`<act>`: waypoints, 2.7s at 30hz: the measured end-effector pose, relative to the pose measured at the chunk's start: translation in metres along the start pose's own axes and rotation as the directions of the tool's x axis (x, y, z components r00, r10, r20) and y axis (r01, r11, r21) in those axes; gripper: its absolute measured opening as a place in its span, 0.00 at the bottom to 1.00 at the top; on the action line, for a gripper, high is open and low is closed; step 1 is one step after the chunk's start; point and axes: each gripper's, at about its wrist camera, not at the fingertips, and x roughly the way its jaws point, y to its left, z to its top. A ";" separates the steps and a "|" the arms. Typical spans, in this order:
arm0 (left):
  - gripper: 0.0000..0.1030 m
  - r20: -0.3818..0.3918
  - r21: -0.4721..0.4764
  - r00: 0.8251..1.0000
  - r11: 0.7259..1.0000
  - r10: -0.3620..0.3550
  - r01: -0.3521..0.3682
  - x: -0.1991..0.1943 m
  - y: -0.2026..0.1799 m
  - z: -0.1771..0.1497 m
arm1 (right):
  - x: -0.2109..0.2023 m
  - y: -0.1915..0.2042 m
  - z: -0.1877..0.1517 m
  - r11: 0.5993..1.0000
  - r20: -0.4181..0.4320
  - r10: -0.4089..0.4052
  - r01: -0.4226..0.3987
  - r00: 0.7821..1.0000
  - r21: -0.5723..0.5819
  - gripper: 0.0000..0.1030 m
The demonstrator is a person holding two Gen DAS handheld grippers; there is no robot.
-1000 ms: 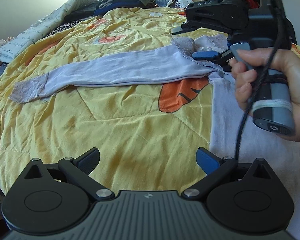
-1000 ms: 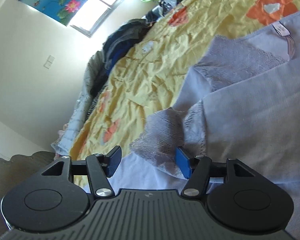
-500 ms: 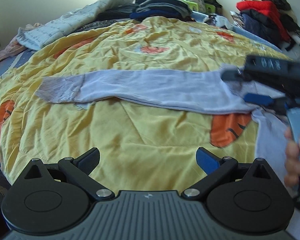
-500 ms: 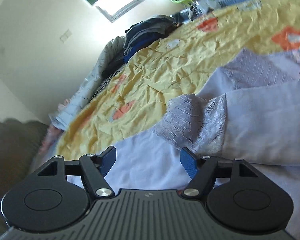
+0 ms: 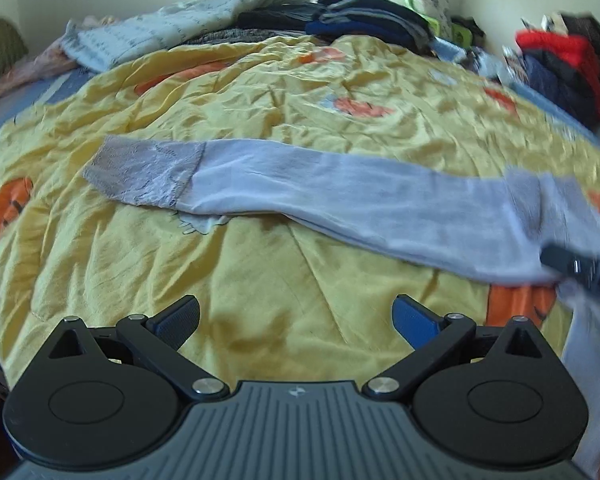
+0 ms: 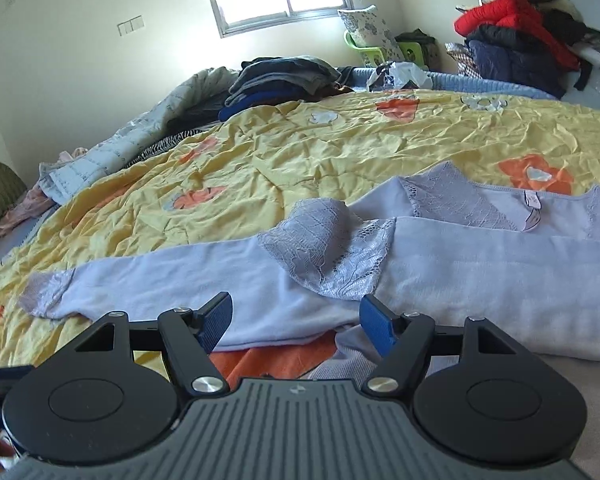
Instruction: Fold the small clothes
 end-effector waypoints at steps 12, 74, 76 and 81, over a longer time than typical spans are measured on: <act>1.00 0.183 -0.374 0.914 0.834 -0.362 0.406 0.028 0.080 0.013 | -0.009 0.037 -0.019 0.989 0.010 0.023 -0.021 1.000 -0.144 0.78; 0.04 0.364 -0.009 0.895 0.960 -0.259 0.281 0.003 -0.056 0.086 | -0.049 -0.116 -0.021 0.967 0.067 -0.253 0.252 0.965 0.028 0.86; 0.04 0.361 0.028 0.888 0.955 -0.285 0.295 0.000 -0.073 0.083 | -0.052 -0.121 -0.025 0.968 0.073 -0.249 0.245 0.966 0.055 0.86; 0.04 0.341 0.105 0.878 0.942 -0.334 0.318 -0.001 -0.108 0.069 | -0.065 -0.128 -0.029 0.962 0.109 -0.266 0.257 0.958 0.087 0.86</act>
